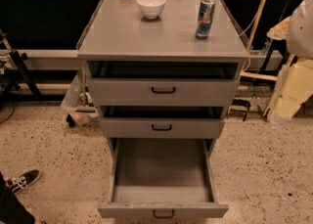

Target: Place redbull can into bottom drawer

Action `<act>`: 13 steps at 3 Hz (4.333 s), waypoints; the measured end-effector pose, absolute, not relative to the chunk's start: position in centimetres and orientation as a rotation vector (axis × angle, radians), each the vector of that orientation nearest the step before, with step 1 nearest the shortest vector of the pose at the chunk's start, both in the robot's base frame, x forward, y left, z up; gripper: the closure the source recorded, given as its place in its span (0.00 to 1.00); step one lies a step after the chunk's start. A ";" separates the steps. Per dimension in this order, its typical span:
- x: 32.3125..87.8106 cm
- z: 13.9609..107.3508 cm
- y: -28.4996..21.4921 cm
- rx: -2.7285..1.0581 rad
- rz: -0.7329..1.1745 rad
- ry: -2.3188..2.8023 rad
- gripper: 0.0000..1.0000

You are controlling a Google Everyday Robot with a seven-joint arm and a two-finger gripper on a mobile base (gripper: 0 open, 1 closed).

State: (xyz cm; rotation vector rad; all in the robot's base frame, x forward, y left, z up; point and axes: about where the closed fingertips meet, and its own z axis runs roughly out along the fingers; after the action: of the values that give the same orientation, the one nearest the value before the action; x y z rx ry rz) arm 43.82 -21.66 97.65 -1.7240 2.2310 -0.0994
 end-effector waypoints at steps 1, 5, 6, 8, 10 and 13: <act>44.9 98.2 -21.7 -1.713 -0.108 2.224 0.00; 56.9 102.6 -21.0 -1.646 -0.114 2.101 0.00; 57.4 102.0 -20.5 -1.605 0.001 2.056 0.00; 66.2 100.5 -20.0 -1.303 0.438 1.750 0.00; 69.0 99.5 -19.8 -1.211 0.581 1.658 0.00; 74.7 98.2 -26.2 -0.806 0.270 1.833 0.00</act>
Offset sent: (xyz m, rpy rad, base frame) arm 0.1414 0.0131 0.0558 -0.0228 -0.0480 0.0530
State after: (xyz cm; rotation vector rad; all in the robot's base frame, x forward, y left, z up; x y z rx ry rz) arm 74.73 -26.23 98.19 -0.8057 1.8329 0.2696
